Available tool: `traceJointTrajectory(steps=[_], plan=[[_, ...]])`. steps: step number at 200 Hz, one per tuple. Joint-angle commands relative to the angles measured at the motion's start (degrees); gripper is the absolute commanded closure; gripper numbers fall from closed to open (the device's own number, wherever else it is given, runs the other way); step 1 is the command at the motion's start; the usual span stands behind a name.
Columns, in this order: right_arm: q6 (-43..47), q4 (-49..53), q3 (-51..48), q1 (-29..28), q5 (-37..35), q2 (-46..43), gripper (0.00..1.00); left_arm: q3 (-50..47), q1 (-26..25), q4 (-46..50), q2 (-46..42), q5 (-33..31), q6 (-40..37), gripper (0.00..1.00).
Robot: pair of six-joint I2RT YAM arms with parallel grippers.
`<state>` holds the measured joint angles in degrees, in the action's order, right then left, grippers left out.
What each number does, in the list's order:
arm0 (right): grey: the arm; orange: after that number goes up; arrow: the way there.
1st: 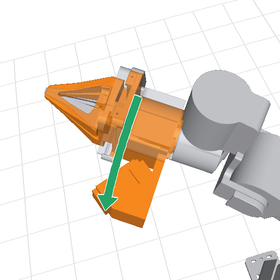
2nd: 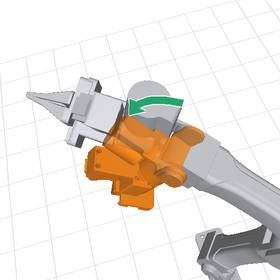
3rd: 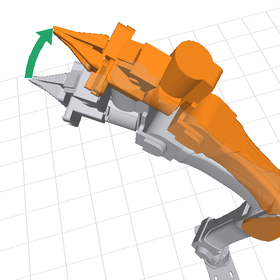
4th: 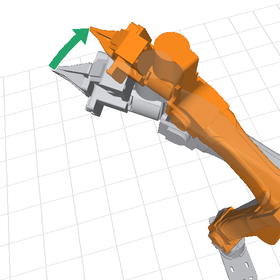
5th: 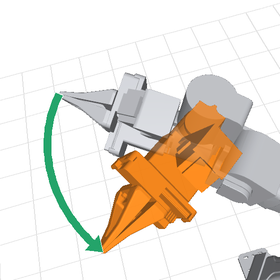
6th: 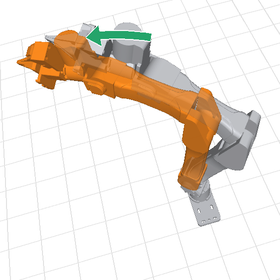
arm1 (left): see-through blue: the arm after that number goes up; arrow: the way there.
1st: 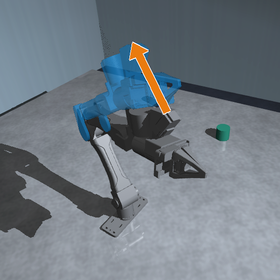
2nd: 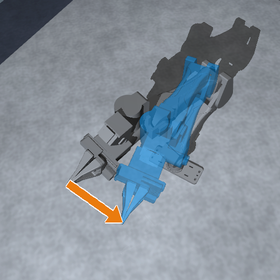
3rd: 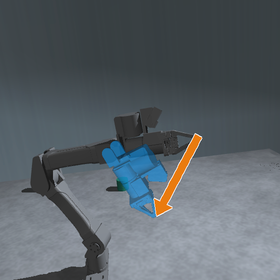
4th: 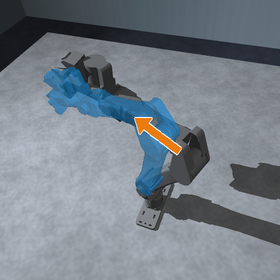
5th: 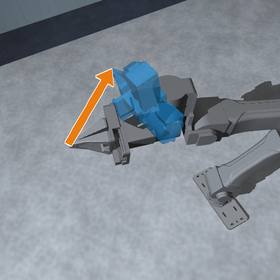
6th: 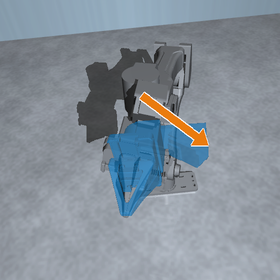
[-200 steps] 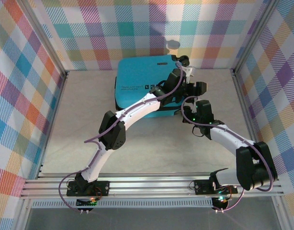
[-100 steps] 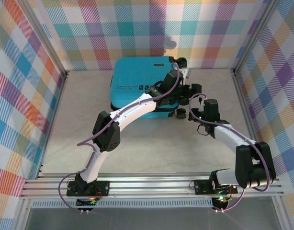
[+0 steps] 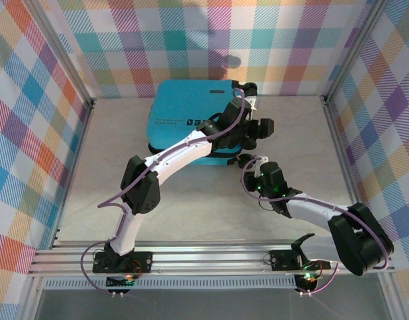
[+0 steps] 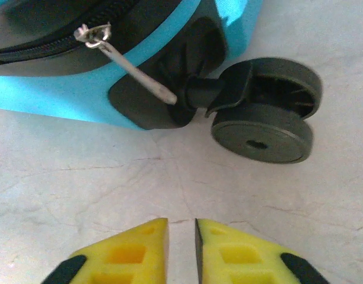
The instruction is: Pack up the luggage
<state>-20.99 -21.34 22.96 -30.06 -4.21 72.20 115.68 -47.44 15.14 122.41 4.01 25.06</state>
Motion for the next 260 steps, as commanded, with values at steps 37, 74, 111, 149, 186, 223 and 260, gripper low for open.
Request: traceJointTrajectory(steps=[37,74,111,149,186,223,260], plan=[[5.49,-7.08,1.82,-1.22,-1.91,1.56,0.62,-0.8,1.16,5.25,-3.49,-3.13,0.33,0.18],[10.06,-7.84,4.72,-1.23,-0.16,4.01,0.53,-0.06,1.19,5.61,-3.41,-3.58,0.5,0.18],[11.17,-8.22,7.91,-1.22,1.6,7.9,0.53,1.27,1.23,5.36,-2.72,-3.48,0.52,0.18],[10.67,-8.18,10.27,-1.23,2.32,11.56,0.65,2.82,1.23,5.95,-2.03,-3.66,0.51,0.18],[10.36,-8.62,10.55,-1.22,1.1,12.57,0.89,3.67,1.32,6.56,-1.49,-4.76,0.39,0.18],[10.61,-7.22,10.52,-1.14,-2.78,11.48,1.0,5.57,2.03,7.59,-0.22,-4.77,0.43,0.18],[10.69,-4.9,11.21,-0.69,-6.27,10.64,1.0,6.86,2.22,8.7,0.66,-5.29,-0.1,0.18]])
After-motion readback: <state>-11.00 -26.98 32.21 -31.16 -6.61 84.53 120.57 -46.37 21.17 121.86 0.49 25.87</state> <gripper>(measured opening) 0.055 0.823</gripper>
